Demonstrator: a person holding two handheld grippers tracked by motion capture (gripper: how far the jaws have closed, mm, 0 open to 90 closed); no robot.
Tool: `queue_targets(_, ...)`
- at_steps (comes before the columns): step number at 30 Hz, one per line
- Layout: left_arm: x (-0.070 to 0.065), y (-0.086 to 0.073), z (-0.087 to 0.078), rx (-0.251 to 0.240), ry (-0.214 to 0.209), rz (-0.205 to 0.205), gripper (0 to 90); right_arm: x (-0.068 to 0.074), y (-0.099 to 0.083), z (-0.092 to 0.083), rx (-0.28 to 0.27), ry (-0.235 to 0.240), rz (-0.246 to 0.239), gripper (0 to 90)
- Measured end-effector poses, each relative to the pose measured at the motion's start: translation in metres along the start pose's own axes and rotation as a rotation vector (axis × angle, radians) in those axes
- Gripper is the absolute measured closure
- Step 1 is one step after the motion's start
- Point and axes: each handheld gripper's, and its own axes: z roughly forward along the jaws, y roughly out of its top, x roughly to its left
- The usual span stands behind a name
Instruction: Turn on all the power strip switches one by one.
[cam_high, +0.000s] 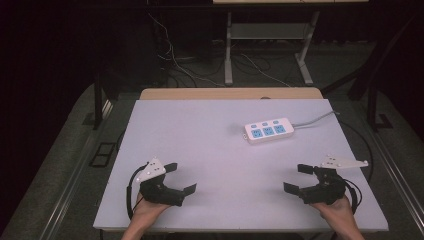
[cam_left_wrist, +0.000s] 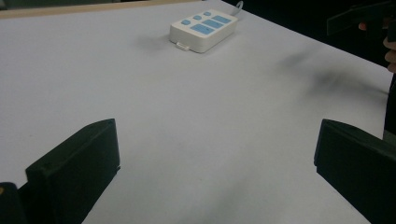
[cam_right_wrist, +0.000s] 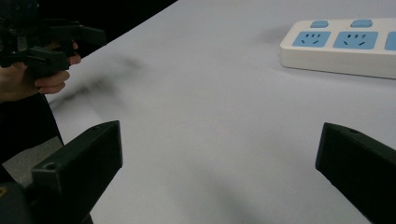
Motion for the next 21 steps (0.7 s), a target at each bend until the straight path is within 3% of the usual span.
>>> queue_targets(21,0.0005,0.0003,0.0017,0.012,-0.004,0.012,0.0,-0.0013,-0.0012,-0.0019,0.039,0.003,0.011,0.5)
